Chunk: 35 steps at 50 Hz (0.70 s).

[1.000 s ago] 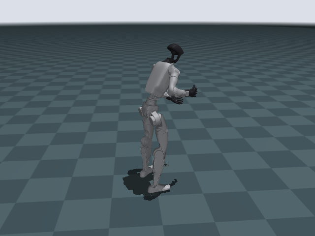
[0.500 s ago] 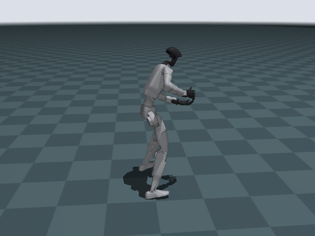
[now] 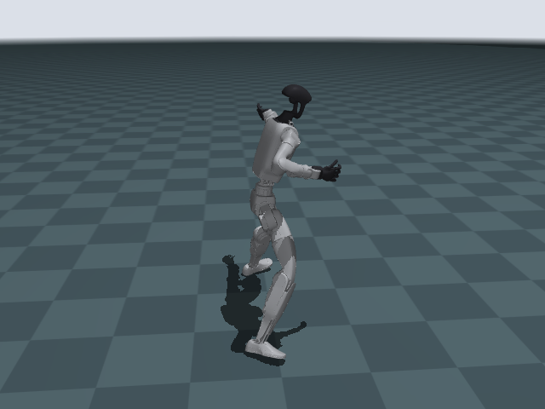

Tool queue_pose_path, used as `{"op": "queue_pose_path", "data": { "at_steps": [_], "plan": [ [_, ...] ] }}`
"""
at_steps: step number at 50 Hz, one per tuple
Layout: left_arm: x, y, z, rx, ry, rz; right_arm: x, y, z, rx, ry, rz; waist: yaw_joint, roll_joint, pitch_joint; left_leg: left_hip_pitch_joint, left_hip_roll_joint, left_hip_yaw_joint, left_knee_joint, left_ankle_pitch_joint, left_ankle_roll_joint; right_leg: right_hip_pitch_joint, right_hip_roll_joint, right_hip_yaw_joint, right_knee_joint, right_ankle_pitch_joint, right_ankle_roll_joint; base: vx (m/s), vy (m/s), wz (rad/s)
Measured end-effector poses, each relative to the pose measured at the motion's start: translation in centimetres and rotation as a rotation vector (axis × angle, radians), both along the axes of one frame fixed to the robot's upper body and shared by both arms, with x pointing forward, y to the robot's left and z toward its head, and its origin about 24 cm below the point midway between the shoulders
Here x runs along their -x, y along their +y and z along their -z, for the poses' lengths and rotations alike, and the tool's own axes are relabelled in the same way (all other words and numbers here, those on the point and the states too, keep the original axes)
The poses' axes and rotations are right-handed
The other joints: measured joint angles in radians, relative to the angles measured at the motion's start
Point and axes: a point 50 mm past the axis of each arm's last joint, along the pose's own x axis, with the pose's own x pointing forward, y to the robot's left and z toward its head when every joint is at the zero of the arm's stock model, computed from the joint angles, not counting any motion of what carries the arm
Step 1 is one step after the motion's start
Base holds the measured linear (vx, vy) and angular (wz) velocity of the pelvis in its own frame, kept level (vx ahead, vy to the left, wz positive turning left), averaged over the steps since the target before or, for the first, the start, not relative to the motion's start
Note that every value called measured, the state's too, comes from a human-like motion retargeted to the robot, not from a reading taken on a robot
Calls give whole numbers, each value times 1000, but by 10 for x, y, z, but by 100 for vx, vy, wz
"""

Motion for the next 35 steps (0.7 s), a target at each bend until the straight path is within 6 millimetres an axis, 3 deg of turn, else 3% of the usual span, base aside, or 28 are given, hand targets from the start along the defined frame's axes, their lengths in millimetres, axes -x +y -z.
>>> {"op": "queue_pose_path", "data": {
  "at_steps": [2, 4, 7, 10, 13, 15, 18, 20, 23, 27, 30, 32, 35],
  "plan": [
    [-50, -12, -11, -120, -35, 159, -5, -5, 32, -124, 91, 112, -1, 2, 37, -66, -19, -38, 115, 72, -45, 62, 28, 69, -102, -30, -47, 4, 113, 64],
    [-108, -39, -24, -286, -55, 349, -9, 2, 63, -296, 153, 208, 0, -38, 71, -170, -93, -79, 293, 22, -50, 113, 84, 233, -213, -93, -40, 2, 94, 121],
    [-185, -100, -24, -396, -68, 543, -27, 45, 97, -593, 233, 284, 9, -100, 114, -250, -228, -103, 365, -32, 9, 123, 192, 436, -239, -187, -41, 1, 78, 145],
    [-246, -180, 19, -315, -88, 730, -50, 109, 97, -763, 280, 155, 52, -114, 139, -195, -293, -77, 177, -17, 78, 82, 340, 380, -185, -172, -22, -2, 63, 72],
    [-274, -275, 90, -97, -172, 988, -66, 144, 70, -584, 154, -90, 103, -117, 140, -109, -310, -4, -36, -30, 107, 34, 469, 158, -157, -139, 0, 0, 54, 1],
    [-271, -332, 131, 41, -226, 1133, -71, 148, 47, -399, -1, -195, 127, -123, 128, -64, -318, 56, -140, -53, 104, 31, 525, -48, -163, -136, 16, 5, 52, -29],
    [-246, -395, 173, 142, -238, 1306, -67, 143, 18, -195, -211, -242, 149, -136, 101, -15, -350, 120, -253, -60, 87, 82, 601, -343, -228, -155, 10, 7, 49, -38],
    [-226, -423, 192, 184, -233, 1396, -65, 142, 8, -150, -270, -254, 160, -159, 87, 9, -392, 151, -310, -51, 88, 116, 650, -466, -294, -183, -12, 5, 44, -42],
    [-194, -448, 214, 257, -240, 1467, -67, 144, 12, -201, -233, -251, 171, -174, 77, 30, -460, 169, -346, -24, 101, 135, 681, -462, -364, -235, -58, 2, 40, -22],
    [-157, -464, 229, 297, -251, 1587, -73, 144, 33, -318, -72, -231, 179, -120, 60, 22, -508, 139, -282, -22, 106, 128, 655, -329, -365, -191, -78, 4, 34, 16],
    [-141, -459, 224, 140, -226, 1745, -74, 146, 47, -484, 51, -223, 211, -103, 26, -21, -528, 132, -173, -73, 59, 149, 626, -328, -425, -158, -35, 4, 25, -22],
    [-133, -441, 212, -48, -207, 1777, -73, 143, 50, -657, 50, -158, 264, -152, -2, -66, -544, 99, -56, -142, 22, 147, 591, -314, -483, -149, -3, 5, 18, -110],
    [-124, -401, 189, -327, -166, 1647, -73, 135, 44, -778, -111, 41, 361, -259, -19, -83, -548, 16, 112, -215, -1, 124, 535, -226, -523, -121, 27, 9, 17, -202]
  ]
}}
